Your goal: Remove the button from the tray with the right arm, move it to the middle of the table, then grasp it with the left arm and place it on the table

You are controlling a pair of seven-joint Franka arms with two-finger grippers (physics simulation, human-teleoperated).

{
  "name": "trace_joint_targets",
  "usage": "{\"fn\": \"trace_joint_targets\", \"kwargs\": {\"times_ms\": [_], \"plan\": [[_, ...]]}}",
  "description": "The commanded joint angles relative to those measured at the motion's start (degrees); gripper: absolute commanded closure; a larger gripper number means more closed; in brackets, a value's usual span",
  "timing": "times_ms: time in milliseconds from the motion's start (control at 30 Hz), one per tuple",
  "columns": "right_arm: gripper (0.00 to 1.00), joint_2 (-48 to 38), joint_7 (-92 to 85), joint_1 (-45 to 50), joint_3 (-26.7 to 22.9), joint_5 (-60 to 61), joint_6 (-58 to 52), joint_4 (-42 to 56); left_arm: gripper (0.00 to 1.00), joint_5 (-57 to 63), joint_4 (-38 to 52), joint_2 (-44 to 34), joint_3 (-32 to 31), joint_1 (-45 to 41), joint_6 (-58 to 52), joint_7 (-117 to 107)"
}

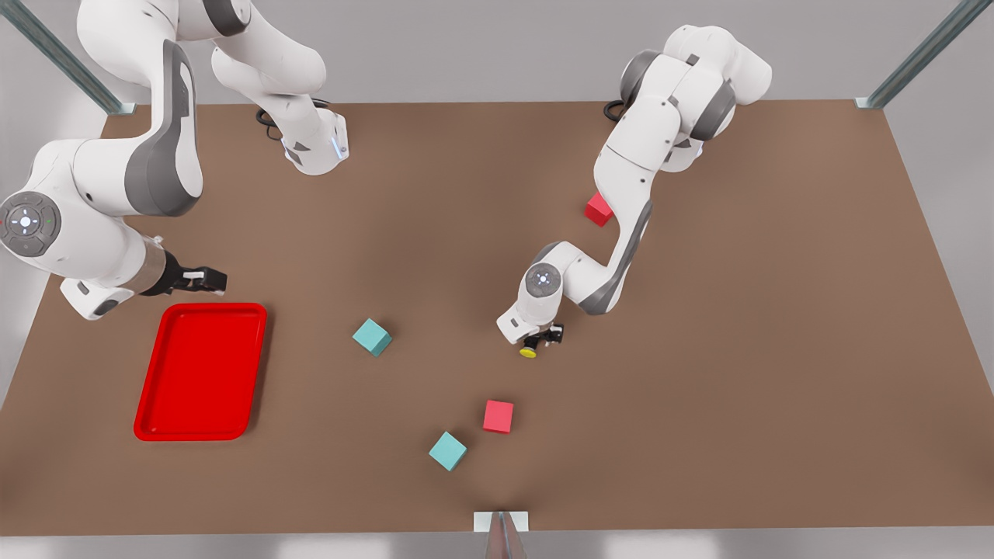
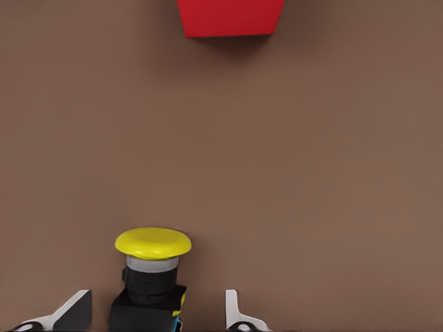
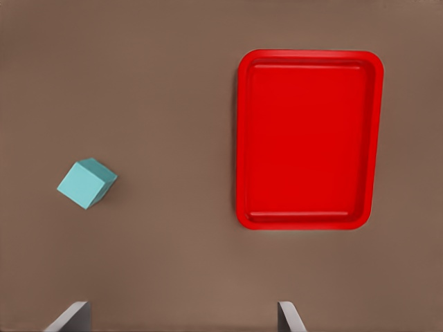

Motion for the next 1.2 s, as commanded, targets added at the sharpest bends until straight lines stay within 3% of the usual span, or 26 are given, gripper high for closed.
{"fn": "trace_joint_targets", "kwargs": {"times_ms": [0, 100, 200, 300, 933, 1167], "plan": [[0.0, -0.07, -7.7, 0.0, 0.01, 0.03, -0.1, 0.03, 0.13, 0.11, 0.05, -0.04, 0.0, 0.0, 0.48, -0.52], [0.0, -0.07, -7.7, 0.0, 0.01, 0.03, -0.1, 0.03, 0.2, 0.02, 0.05, -0.21, 0.0, 0.0, 0.39, -0.34], [0.0, -0.07, -7.7, 0.0, 0.01, 0.03, -0.1, 0.03, 0.38, 0.02, 0.05, -0.39, 0.09, 0.0, 0.3, -0.34], [0.0, -0.07, -7.7, -0.09, 0.01, 0.03, -0.1, 0.03, 0.45, 0.11, 0.05, -0.48, 0.18, 0.35, 0.21, -0.34], [0.0, 0.29, -7.62, 0.08, 0.01, 0.03, -0.1, 0.11, 0.46, -0.24, 1.37, -0.13, 0.26, 0.35, -3.48, -1.13], [0.0, 0.29, -7.62, 0.08, 0.01, 0.12, -0.1, 0.11, 0.52, -0.33, 1.37, 0.23, 0.26, 0.35, -3.48, -1.31]]}}
